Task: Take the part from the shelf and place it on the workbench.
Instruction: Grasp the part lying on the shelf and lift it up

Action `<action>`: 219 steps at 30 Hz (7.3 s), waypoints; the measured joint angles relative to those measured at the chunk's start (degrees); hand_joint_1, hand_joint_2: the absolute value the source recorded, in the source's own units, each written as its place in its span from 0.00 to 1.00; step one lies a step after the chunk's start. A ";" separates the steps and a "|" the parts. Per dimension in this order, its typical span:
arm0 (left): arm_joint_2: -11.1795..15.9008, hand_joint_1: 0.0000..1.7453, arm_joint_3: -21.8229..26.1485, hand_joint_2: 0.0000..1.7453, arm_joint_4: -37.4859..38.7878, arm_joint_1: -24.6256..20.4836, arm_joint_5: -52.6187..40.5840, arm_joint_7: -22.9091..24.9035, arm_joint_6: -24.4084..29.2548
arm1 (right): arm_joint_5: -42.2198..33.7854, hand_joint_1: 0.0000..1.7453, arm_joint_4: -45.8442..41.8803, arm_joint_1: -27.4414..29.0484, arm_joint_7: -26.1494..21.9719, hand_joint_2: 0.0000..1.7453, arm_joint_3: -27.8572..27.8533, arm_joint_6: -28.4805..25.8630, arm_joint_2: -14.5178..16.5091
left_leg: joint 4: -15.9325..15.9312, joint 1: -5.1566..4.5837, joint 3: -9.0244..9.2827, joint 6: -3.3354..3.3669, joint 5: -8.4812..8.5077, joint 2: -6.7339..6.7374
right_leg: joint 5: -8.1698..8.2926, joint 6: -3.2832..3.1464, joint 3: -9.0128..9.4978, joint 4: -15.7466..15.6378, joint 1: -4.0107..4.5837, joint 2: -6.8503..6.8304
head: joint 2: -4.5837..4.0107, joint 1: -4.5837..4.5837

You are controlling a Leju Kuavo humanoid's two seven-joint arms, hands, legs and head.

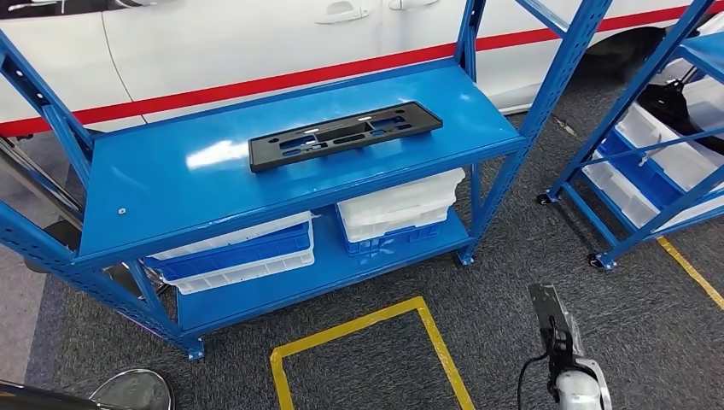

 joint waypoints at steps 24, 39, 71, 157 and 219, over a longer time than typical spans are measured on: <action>-0.34 0.00 6.21 0.00 1.30 -2.15 -12.46 0.04 -3.38 | 10.90 0.00 -30.64 -10.82 -3.75 1.00 36.64 -4.15 -3.25 | 0.00 0.00 0.13 -0.01 0.06 -0.02 | 0.00 0.00 -0.02 0.05 0.01 -0.03 | 0.00 0.00; 0.02 0.00 6.44 0.00 2.28 -5.20 -17.35 1.89 -8.63 | 24.39 0.00 -22.90 -23.99 -1.38 1.00 58.14 -4.15 -3.45 | 0.01 0.00 0.17 -0.02 0.09 -0.10 | 0.01 -0.02 -0.07 0.08 0.02 -0.14 | 0.00 0.00; 0.97 0.00 -1.56 0.00 3.64 -8.80 -22.69 2.31 -16.38 | 36.08 0.00 8.83 -37.81 4.22 1.00 69.36 -9.19 0.38 | 0.21 0.00 0.14 -0.03 0.12 -0.10 | 0.04 -0.02 -0.07 0.10 0.03 -0.14 | 0.00 0.00; 8.06 0.00 6.76 0.00 4.31 -0.16 -22.84 3.97 -7.52 | 34.40 0.00 5.99 -35.19 1.86 1.00 51.95 -8.81 -1.71 | 1.20 0.04 -4.63 2.44 3.39 -3.55 | -4.99 0.52 -6.38 12.03 0.41 1.74 | 0.00 0.16; 7.45 0.00 7.84 0.00 4.44 -3.61 -24.58 4.11 -9.86 | 39.29 0.00 27.53 -36.70 0.13 1.00 63.86 -8.65 5.50 | 1.39 0.30 -5.44 2.06 4.25 -3.63 | -6.38 0.40 -7.75 14.61 0.44 1.53 | 0.00 0.10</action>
